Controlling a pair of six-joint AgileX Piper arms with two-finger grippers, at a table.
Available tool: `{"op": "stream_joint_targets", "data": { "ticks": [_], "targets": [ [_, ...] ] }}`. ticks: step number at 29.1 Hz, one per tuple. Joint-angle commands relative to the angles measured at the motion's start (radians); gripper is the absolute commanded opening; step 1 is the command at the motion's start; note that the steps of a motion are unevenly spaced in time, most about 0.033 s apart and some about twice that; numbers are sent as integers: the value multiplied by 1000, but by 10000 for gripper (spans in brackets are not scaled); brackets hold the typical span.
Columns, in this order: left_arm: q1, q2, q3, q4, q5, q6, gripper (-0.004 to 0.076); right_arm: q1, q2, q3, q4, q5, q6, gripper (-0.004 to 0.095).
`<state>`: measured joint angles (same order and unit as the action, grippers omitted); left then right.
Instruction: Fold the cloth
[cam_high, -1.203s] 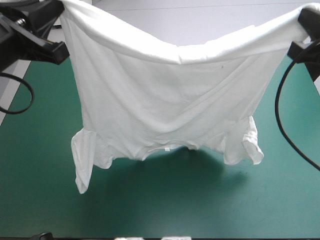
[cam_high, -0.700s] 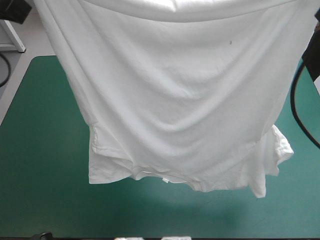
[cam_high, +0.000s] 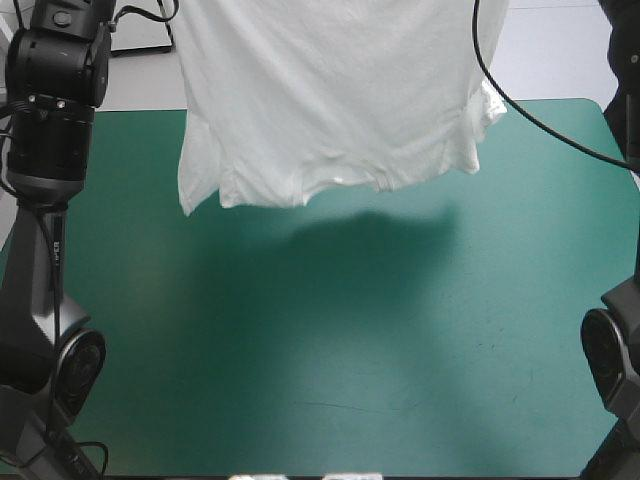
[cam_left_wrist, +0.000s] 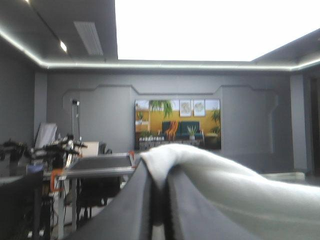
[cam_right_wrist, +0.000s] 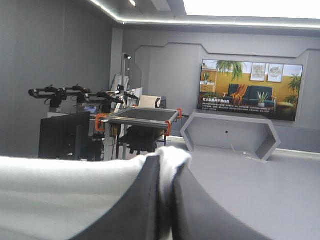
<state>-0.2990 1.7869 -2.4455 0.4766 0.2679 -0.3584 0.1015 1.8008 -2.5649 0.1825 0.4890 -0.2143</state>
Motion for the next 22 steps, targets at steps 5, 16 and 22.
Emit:
{"op": "stream_joint_targets", "data": {
  "ticks": [5,16,22],
  "targets": [
    [43,87,-24,-6,-192,-14,-10,0,42,-21,-28,-18,-21,-17],
    [83,347,-22,-21,-108,-21,-10,0,365,-21,-49,106,81,-17],
    [83,411,-18,-67,57,-21,-10,-3,496,-21,-51,198,135,-17]
  ]
}}
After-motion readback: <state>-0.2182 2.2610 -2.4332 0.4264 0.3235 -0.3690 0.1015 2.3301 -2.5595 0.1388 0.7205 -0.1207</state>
